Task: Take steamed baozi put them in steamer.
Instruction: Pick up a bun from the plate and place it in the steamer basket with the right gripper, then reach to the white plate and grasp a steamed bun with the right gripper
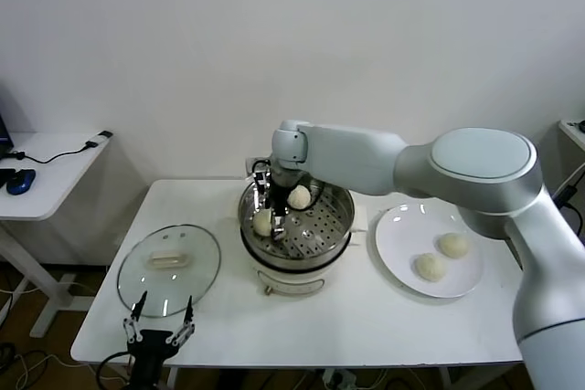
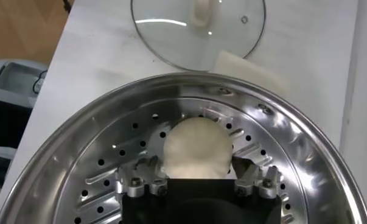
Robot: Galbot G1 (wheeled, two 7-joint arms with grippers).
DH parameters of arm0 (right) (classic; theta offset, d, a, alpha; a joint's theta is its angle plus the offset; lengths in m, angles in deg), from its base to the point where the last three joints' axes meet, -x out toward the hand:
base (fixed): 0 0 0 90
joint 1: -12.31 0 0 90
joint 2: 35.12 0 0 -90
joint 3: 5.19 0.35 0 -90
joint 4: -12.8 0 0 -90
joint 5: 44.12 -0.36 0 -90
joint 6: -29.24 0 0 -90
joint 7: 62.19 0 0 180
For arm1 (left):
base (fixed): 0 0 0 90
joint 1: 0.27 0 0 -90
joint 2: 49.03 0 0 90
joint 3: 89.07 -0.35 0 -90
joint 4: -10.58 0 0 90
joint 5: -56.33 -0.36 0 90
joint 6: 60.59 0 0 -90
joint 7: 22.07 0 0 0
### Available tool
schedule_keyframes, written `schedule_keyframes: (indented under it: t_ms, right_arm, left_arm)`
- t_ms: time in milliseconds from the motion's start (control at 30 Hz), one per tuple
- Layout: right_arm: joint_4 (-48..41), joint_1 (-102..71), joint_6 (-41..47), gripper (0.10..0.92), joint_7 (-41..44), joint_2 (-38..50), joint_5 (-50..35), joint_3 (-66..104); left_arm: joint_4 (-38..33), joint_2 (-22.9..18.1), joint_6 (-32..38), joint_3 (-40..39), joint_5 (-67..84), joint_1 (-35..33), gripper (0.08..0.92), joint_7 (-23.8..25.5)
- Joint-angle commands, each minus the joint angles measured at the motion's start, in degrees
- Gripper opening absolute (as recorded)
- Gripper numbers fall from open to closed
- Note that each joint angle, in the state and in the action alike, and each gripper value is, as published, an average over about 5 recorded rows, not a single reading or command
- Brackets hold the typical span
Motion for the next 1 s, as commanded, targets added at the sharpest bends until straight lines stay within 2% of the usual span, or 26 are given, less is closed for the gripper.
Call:
schedule_keyframes:
  t_ms: [33, 300, 600, 800, 1000]
  right_arm:
    - [0.9, 0.4, 0.1, 0.822, -0.1, 0.8, 0.6, 0.5]
    - [10.4, 10.5, -2.9, 0.823, 2.7, 11.6, 3.3, 2.0]
    - [23.5, 19.1, -6.2, 0.823, 6.2, 31.9, 7.0, 0.2]
    - [29.7, 14.6, -6.3, 0.823, 5.6, 45.1, 13.2, 2.8]
    - [30.9, 1.2, -7.2, 0.823, 6.3, 55.6, 23.4, 10.7]
  left_arm:
    - [0.0, 0.0, -0.1, -0.1, 0.0, -0.1, 0.823, 0.0]
    - [0.0, -0.1, -0.1, -0.3, -0.6, -0.2, 0.823, -0.2]
    - [-0.2, -0.6, -0.3, -0.6, -1.6, -0.1, 0.823, -0.2]
    - [0.2, -0.6, 0.0, -0.2, -1.6, -0.2, 0.823, -0.3]
    - [-0.1, -0.8, -0.1, 0.1, -1.7, -0.5, 0.823, -0.2]
